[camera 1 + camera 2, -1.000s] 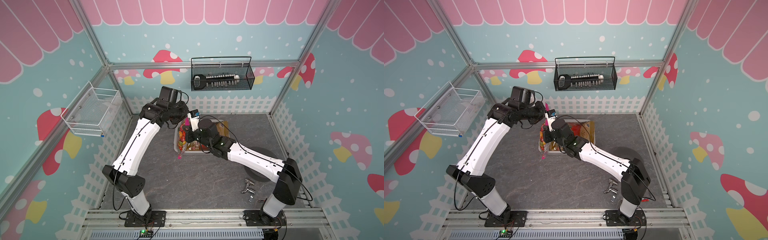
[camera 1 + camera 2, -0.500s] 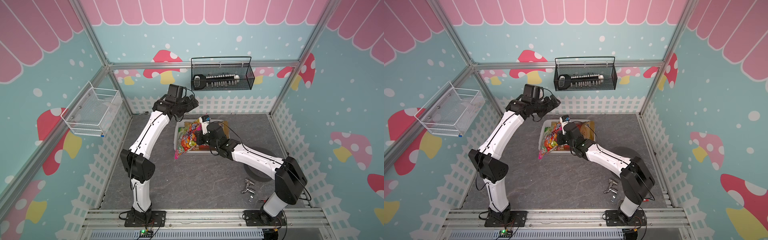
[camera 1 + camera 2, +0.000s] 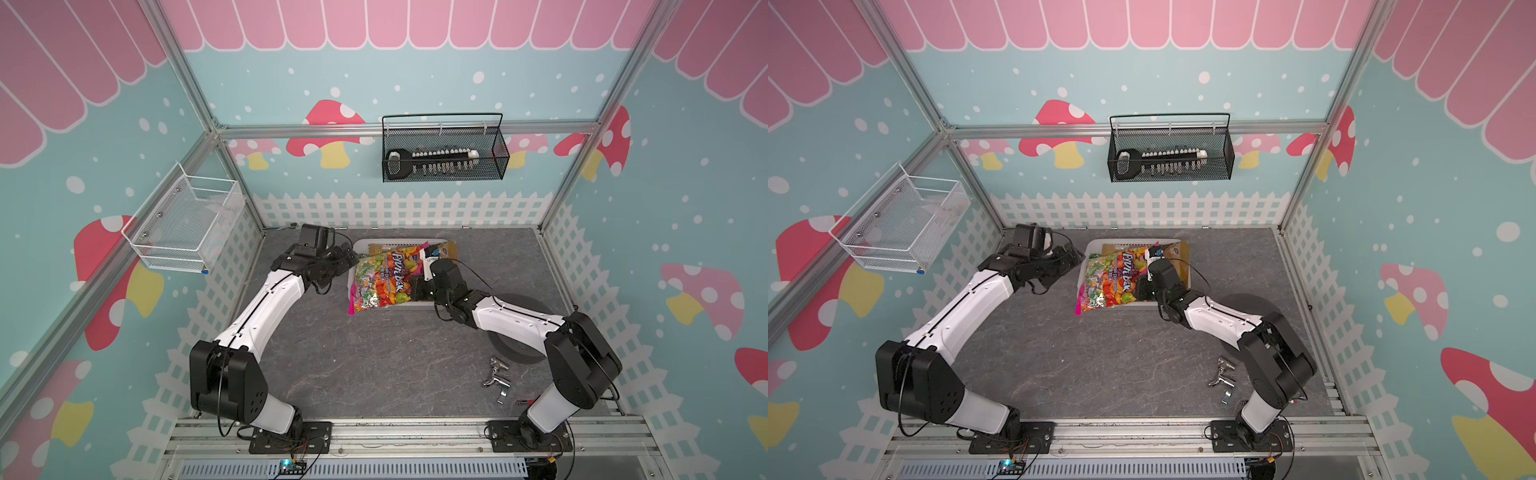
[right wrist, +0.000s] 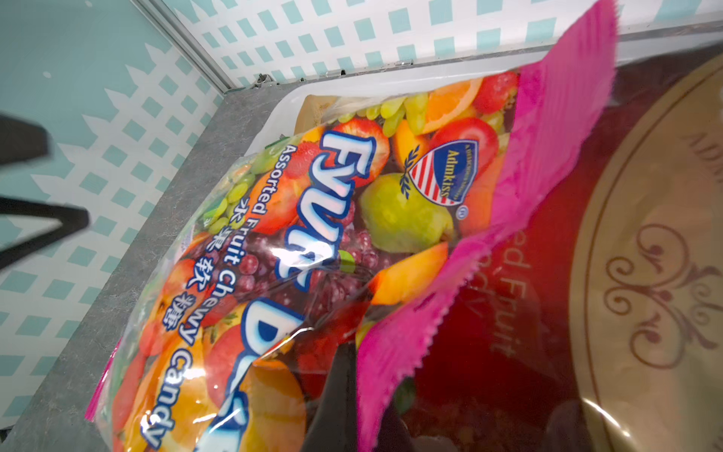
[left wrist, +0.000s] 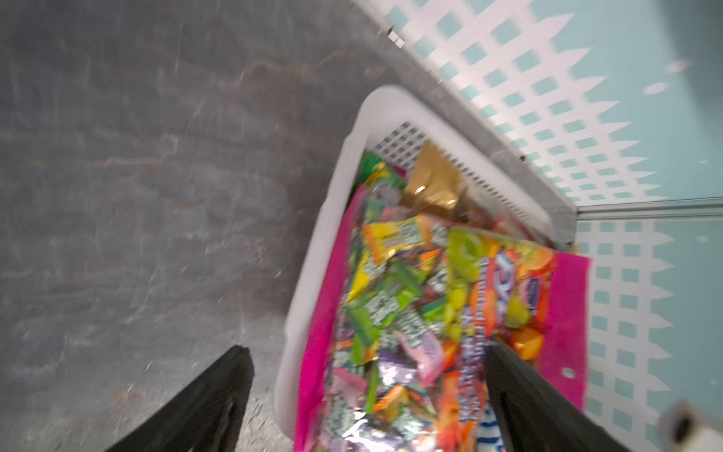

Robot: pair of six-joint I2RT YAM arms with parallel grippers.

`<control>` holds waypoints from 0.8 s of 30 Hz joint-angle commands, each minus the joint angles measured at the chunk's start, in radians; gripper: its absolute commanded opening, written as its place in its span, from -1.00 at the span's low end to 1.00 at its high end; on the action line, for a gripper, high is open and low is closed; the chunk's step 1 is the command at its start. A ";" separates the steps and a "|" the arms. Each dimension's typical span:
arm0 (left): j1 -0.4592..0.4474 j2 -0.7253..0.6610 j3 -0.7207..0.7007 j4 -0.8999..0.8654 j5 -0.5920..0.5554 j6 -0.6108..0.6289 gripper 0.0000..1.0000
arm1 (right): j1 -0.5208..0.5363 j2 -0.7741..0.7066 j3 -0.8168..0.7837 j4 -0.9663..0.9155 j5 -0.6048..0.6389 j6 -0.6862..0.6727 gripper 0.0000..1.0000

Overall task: Put the candies in the basket
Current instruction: Place the candy in the basket.

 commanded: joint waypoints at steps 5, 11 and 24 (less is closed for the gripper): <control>-0.003 -0.060 -0.195 0.208 0.207 0.007 0.71 | 0.000 0.023 -0.014 0.032 -0.009 0.095 -1.00; -0.004 -0.025 -0.217 0.296 0.254 0.012 0.65 | 0.000 0.038 0.010 0.031 -0.007 0.108 -1.00; -0.004 0.084 -0.116 0.438 0.486 0.003 0.10 | -0.001 0.062 0.102 -0.002 -0.049 0.060 -1.00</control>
